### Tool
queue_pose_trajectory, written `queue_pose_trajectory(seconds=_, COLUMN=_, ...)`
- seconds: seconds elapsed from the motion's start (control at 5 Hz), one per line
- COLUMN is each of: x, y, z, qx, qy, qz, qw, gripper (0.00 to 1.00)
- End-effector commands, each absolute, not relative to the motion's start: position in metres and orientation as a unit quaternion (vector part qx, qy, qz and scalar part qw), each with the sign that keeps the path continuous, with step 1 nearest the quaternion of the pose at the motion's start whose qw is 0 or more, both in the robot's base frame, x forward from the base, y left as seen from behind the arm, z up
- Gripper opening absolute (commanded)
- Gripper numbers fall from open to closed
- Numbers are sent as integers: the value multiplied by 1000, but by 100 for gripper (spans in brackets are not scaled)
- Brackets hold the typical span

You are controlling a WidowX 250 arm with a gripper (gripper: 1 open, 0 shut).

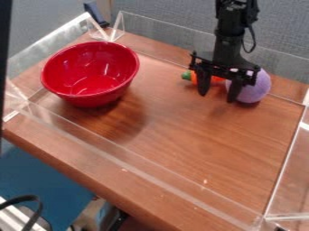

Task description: Remove the purple ball from the red bowl and put it on the table

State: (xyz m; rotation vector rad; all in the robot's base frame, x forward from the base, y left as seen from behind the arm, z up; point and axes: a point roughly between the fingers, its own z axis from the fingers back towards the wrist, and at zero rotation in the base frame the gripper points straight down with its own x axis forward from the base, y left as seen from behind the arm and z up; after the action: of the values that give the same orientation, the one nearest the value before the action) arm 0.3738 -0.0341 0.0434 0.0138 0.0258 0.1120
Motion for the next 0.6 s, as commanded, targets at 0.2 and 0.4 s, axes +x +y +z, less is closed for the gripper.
queue_pose_trajectory(seconds=0.2, x=380, y=-35, z=60, qx=5, qy=-5, qz=55, qw=998, gripper=100)
queue_pose_trajectory(seconds=0.4, x=384, y=-35, z=60, qx=5, qy=-4, qz=44, qw=999, gripper=100)
